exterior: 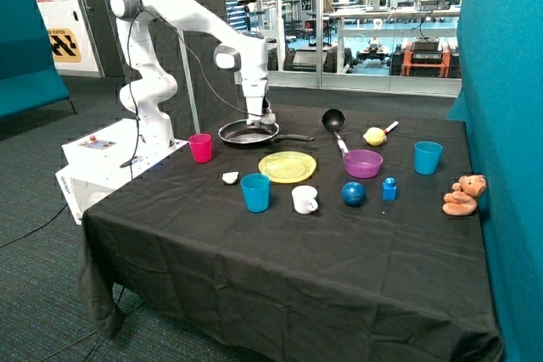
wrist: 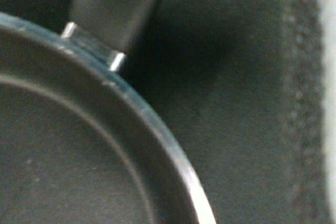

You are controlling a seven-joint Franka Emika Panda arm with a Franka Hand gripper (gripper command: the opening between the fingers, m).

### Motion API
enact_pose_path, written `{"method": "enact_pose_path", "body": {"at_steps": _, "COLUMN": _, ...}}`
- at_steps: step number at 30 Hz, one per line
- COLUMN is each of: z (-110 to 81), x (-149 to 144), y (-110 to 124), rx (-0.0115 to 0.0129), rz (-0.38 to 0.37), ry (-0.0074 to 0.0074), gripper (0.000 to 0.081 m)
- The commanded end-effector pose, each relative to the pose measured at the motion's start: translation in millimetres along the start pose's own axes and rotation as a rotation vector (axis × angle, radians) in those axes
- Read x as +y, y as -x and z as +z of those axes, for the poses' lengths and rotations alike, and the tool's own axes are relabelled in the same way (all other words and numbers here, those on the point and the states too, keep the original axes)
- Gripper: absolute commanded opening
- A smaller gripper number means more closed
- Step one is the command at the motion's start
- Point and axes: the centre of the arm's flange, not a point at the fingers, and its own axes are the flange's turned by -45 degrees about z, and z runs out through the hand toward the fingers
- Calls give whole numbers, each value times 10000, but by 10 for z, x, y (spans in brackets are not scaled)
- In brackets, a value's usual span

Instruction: Clean the pan

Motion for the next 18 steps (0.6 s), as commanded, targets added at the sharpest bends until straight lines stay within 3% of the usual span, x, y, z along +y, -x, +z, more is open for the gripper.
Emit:
{"method": "enact_pose_path", "body": {"at_steps": 1, "z": 18, "x": -232, "y": -24, "rx": 64, "rz": -1022, "ry": 18, "gripper": 0}}
{"method": "enact_pose_path", "body": {"at_steps": 18, "z": 90, "x": -516, "y": 87, "rx": 64, "rz": -1858, "ry": 21, "gripper": 0}}
